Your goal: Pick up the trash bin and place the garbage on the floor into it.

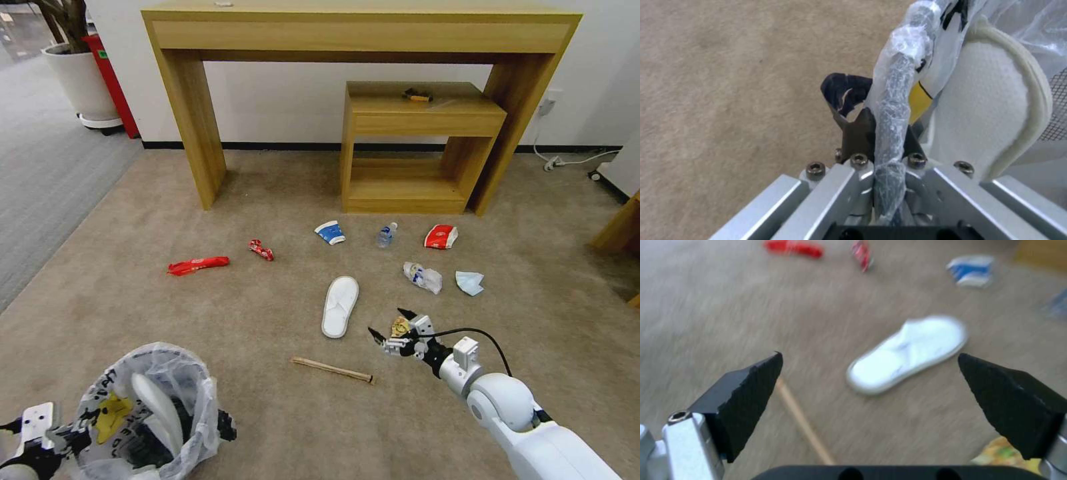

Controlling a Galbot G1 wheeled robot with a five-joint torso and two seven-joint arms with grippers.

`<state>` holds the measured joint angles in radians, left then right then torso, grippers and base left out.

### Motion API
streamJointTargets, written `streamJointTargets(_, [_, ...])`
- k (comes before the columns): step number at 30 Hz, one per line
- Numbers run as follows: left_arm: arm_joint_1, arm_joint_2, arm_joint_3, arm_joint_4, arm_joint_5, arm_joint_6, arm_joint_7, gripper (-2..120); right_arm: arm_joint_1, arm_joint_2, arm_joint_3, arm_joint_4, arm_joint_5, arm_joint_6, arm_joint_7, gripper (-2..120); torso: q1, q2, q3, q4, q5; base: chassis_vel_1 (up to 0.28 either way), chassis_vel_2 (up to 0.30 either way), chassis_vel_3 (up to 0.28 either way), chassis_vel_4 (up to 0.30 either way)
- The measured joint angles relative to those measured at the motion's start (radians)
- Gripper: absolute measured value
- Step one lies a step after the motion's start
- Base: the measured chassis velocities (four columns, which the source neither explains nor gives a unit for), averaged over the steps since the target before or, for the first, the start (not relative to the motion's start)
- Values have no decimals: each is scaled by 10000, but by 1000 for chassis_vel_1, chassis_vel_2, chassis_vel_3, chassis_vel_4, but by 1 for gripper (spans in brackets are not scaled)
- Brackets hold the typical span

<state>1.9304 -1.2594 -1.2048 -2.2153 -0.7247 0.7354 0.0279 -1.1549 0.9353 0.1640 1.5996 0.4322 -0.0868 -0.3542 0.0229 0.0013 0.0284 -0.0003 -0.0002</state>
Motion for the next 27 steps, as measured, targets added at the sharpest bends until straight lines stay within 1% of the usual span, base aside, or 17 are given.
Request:
streamJointTargets(1, [34, -6, -92, 42, -48, 0, 25, 0, 169, -25, -315, -263, 53, -90, -70, 100, 0, -1, 0, -2, 1, 0, 0, 0, 0])
streamJointTargets(2, [34, -6, -92, 42, -48, 0, 25, 0, 169, -25, -315, -263, 53, -90, -70, 100, 0, -1, 0, -2, 1, 0, 0, 0, 0])
streamJointTargets(5, [71, 21, -399, 239, -281, 1, 54, 0, 746, 0, -1265, -924, -7, -325, -177, 100, 0, 0, 0, -7, 1, 0, 0, 0, 0])
streamJointTargets(6, [71, 21, -399, 239, -281, 1, 54, 0, 746, 0, -1265, -924, -7, -325, -177, 100, 0, 0, 0, -7, 1, 0, 0, 0, 0])
streamJointTargets(9, [60, 77, -702, 391, -444, 1, 76, 0, 1462, 313, -2172, -1907, -466, -352, -417, 100, 1, 0, 0, -6, 1, 0, 0, 0, 0])
streamJointTargets(10, [60, 77, -702, 391, -444, 1, 76, 0, 1462, 313, -2172, -1907, -466, -352, -417, 100, 1, 0, 0, -6, 1, 0, 0, 0, 0])
streamJointTargets(12, [111, 87, -862, 421, -526, 1, 105, 0, 1958, 676, -2729, -2656, -743, -242, -521, 100, 0, 0, 0, -4, 1, 0, 0, 0, 0])
streamJointTargets(13, [111, 87, -862, 421, -526, 1, 105, 0, 1958, 676, -2729, -2656, -743, -242, -521, 100, 0, 0, 0, -4, 1, 0, 0, 0, 0])
streamJointTargets(14, [140, 87, -912, 430, -544, 0, 125, 0, 2126, 833, -2900, -2939, -801, -229, -546, 100, 1, 0, 1, -4, 1, 0, 0, 0, 0])
streamJointTargets(16, [196, 75, -1009, 439, -572, 1, 156, 0, 2578, 1387, -3249, -3758, -1120, -127, -654, 100, 0, 0, 0, -4, 3, 0, 0, 0, 0])
streamJointTargets(17, [196, 75, -1009, 439, -572, 1, 156, 0, 2578, 1387, -3249, -3758, -1120, -127, -654, 100, 0, 0, 0, -4, 3, 0, 0, 0, 0])
streamJointTargets(20, [208, 34, -1058, 454, -576, 0, 162, 0, 3059, 2186, -3521, -4701, -1295, -63, -662, 100, 1, 0, 1, -4, 3, 0, 0, 0, 0])
streamJointTargets(21, [208, 34, -1058, 454, -576, 0, 162, 0, 3059, 2186, -3521, -4701, -1295, -63, -662, 100, 1, 0, 1, -4, 3, 0, 0, 0, 0])
streamJointTargets(23, [204, 22, -1060, 477, -566, 0, 163, 0, 3331, 2613, -3549, -5241, -1380, -18, -667, 99, 1, 0, 0, -2, 0, 0, 0, 0, 0])
streamJointTargets(25, [201, 22, -1060, 485, -559, 0, 163, 0, 3404, 2736, -3549, -5409, -1390, -18, -669, 99, 0, 0, 1, -3, 0, 0, 0, 0, 0])
streamJointTargets(26, [195, 22, -1060, 490, -554, 0, 163, 0, 3470, 2848, -3547, -5577, -1393, -16, -677, 97, 0, 0, 0, -3, 1, 0, 0, 0, 0])
streamJointTargets(27, [185, 24, -1060, 492, -549, 0, 163, 0, 3528, 2916, -3531, -5734, -1393, -15, -677, 93, 0, 0, 1, -3, 2, 0, 0, 0, 0])
